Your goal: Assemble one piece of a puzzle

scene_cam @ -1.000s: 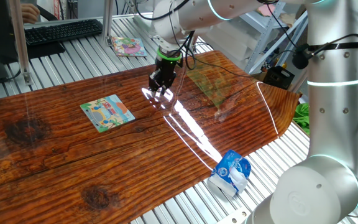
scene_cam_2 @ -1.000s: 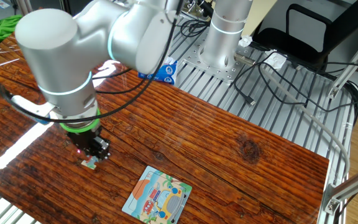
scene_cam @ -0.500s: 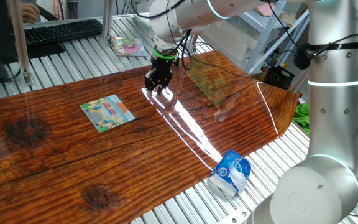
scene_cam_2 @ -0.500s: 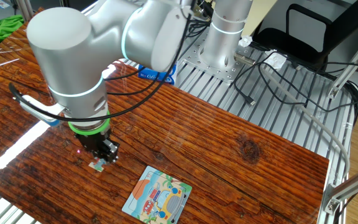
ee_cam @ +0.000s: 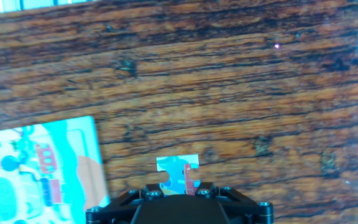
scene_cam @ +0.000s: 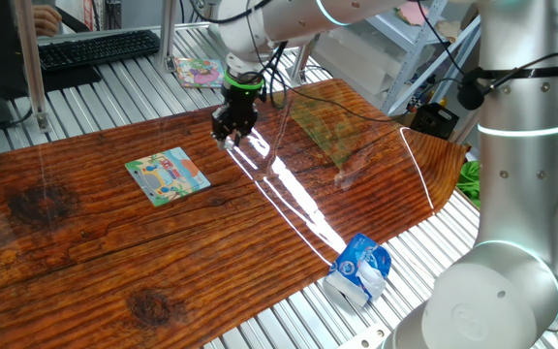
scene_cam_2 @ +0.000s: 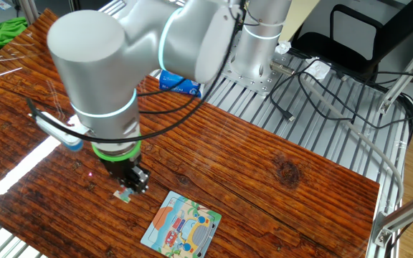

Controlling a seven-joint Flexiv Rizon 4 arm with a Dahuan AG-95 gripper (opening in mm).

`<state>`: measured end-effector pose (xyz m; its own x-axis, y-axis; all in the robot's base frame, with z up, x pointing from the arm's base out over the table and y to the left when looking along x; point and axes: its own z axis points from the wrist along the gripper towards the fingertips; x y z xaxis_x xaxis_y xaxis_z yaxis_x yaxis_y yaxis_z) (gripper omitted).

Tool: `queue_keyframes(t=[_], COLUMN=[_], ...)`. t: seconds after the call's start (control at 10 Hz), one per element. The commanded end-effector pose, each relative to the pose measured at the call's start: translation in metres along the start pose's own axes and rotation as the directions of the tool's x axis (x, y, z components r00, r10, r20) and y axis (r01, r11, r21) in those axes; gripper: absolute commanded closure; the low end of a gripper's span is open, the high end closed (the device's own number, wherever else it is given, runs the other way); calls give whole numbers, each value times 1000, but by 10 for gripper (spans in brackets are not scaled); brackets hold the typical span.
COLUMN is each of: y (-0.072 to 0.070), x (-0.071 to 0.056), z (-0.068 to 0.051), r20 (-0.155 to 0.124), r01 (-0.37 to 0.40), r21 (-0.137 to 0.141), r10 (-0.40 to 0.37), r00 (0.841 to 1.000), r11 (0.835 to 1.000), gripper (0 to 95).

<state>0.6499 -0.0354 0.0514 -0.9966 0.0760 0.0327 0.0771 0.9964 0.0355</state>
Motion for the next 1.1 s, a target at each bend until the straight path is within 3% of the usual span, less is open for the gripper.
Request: queue_keyframes(t=[0.1, 0.9, 1.1], y=[10, 52, 60], x=[1, 4, 4], z=[-1, 5, 6], r20=[-3, -22, -22], r01=[-14, -74, -78], r21=[-6, -41, -38], r10=[14, 74, 77], r00=[1000, 997, 997], r11=[1000, 996, 996], gripper=[950, 950, 950])
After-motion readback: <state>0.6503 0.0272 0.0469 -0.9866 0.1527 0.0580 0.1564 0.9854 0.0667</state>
